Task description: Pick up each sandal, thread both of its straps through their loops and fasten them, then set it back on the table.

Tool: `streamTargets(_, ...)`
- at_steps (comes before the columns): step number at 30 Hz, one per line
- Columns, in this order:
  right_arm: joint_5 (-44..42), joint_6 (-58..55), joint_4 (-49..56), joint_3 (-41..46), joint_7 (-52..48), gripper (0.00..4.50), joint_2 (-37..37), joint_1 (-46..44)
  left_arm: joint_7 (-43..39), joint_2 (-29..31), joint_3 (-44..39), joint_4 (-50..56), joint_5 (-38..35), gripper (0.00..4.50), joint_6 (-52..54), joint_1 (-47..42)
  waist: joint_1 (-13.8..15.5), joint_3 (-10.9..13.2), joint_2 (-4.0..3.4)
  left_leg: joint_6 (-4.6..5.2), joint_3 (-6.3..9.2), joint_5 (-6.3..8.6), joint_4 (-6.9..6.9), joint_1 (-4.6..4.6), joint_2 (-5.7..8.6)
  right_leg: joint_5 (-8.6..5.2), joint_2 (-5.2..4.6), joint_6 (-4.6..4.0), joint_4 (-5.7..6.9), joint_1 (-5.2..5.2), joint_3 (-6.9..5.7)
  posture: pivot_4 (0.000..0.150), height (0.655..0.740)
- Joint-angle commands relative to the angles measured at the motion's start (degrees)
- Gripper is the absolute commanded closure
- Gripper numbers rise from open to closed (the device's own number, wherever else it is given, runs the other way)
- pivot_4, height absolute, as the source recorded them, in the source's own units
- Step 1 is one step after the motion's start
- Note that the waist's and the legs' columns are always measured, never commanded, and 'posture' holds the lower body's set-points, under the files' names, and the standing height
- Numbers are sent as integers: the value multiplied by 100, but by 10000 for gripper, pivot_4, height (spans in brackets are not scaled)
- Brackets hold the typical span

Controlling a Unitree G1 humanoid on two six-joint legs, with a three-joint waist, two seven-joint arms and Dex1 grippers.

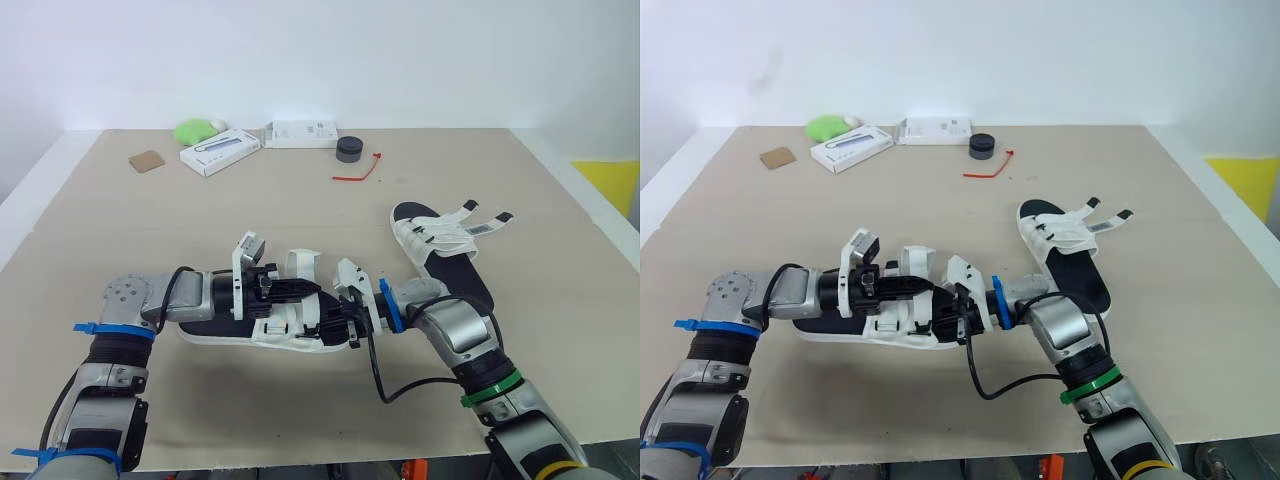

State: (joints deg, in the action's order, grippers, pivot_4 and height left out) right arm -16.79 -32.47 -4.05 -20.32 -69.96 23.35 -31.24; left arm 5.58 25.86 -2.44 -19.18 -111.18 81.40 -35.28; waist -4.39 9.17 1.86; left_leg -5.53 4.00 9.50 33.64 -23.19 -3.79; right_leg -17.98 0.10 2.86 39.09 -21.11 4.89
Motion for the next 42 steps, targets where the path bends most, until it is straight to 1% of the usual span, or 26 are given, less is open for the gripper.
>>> streamTargets(1,255,-196,-327,-371,180,45000,-32,270,-270,-72,-107,54,-182,44361,100,-119,-1,0,0,-1,0,0,0,0,0,0,0,0,0,0,0,1500,7400)
streamTargets(7,265,-186,-345,-376,178,45000,-42,259,-451,72,-32,48,-182,44361,219,-89,-4,1,2,-4,0,-2,-5,-2,0,0,0,0,0,-7,1,1500,7400)
streamTargets(11,271,-183,-339,-377,176,45000,-37,266,-400,153,106,100,-182,44361,192,-8,-7,1,2,-5,0,-2,-10,-2,0,-1,1,-2,0,-9,2,1500,7400)
streamTargets(23,267,-214,-290,-351,187,45000,7,288,-422,165,277,161,-182,44361,115,32,-8,1,2,-9,0,-1,-14,-2,0,-2,0,-3,-4,-10,2,1500,7400)
streamTargets(30,267,-209,-295,-353,206,45000,-22,294,-372,477,545,314,-182,44361,137,102,-10,1,2,-12,0,-1,-17,-2,0,-3,0,-5,-6,-11,3,1500,7400)
streamTargets(37,274,-200,-324,-352,209,45000,-34,284,-459,561,652,330,-182,44361,111,84,-11,2,3,-14,0,-1,-20,-2,0,-4,1,-6,-6,-13,3,1500,7400)
streamTargets(39,278,-195,-326,-349,218,45000,-39,280,-403,638,762,449,-31,44361,128,157,-11,1,3,-14,-1,-1,-20,-2,0,-5,0,-7,-7,-14,3,1500,7400)
streamTargets(42,278,-192,-322,-345,226,45000,-45,282,-556,705,815,745,531,44361,234,224,-22,1,4,-14,-1,-1,-21,-2,0,-5,1,-8,-7,-14,3,1500,7400)
